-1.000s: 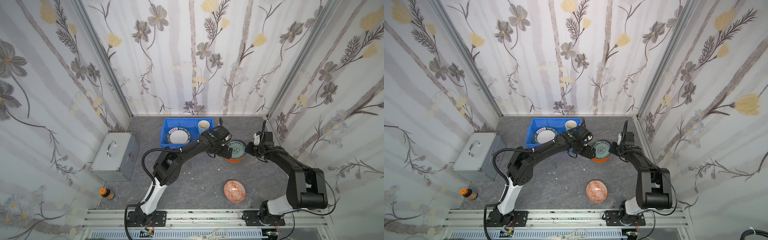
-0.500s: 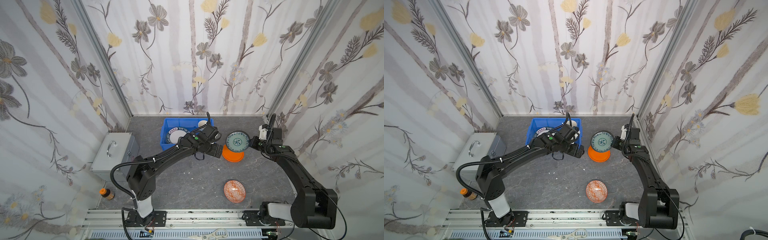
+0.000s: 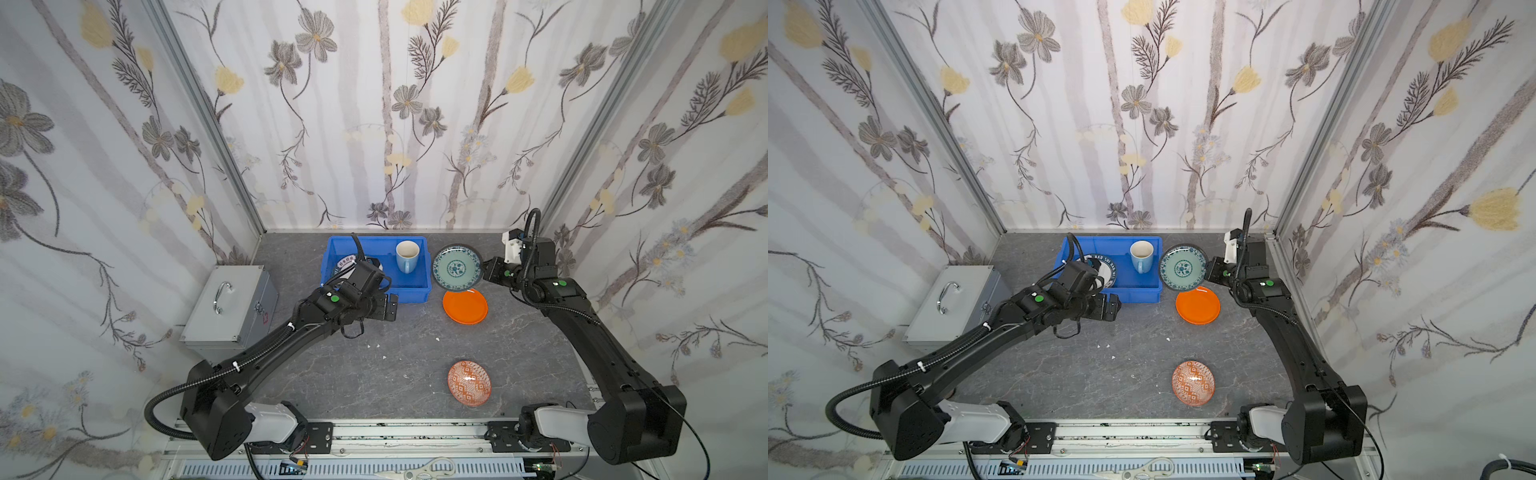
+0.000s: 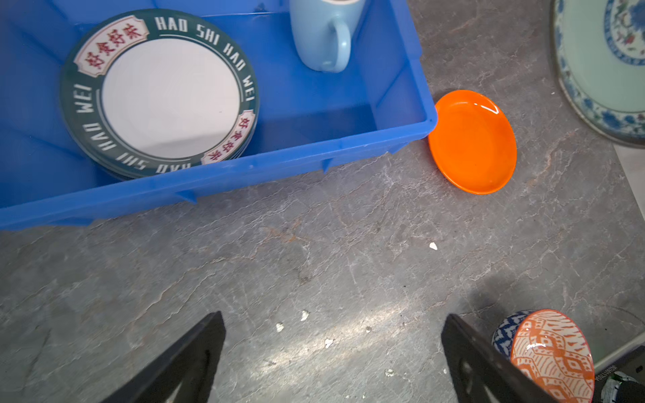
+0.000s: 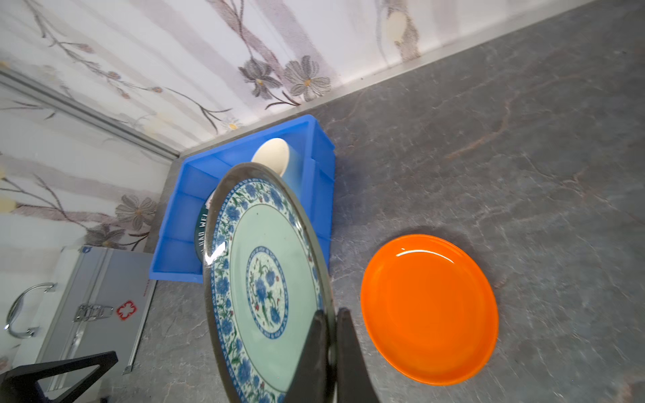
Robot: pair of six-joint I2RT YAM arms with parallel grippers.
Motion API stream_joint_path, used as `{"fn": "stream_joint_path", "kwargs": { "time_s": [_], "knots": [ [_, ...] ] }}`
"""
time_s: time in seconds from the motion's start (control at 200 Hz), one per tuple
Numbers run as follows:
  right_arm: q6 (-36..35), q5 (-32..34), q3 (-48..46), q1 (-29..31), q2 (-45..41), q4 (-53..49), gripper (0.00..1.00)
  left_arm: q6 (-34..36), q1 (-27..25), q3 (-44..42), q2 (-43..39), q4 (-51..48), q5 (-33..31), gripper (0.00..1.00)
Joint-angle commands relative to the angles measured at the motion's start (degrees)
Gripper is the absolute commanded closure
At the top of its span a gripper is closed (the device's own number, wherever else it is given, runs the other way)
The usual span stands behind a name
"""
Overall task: Place the mixed dishes into the plastic bin
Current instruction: 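Carry the upright plate into the blue bin with the right gripper while the left withdraws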
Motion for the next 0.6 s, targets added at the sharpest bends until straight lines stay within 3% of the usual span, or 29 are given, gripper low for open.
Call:
{"fn": "stream_joint_path", "kwargs": {
  "time_s": [0.0,0.29,0.595],
  "knots": [
    [2.57,0.78,4.56,3.69,3.39,1.73,1.00,-1.45,1.89,-3.06,-4.85,0.35,-1.76,0.00],
    [4.47,2.09,25.64,14.27,23.32,0.32,1.00,-1.64,5.98,-8.20,-13.19,-2.09,-1.52,0.00],
    [5.13,0.07,60.97,20.12,51.64,-9.37,1.00,-2.04,11.28,-13.15,-21.19,-4.23,-0.93,0.00]
  ]
}}
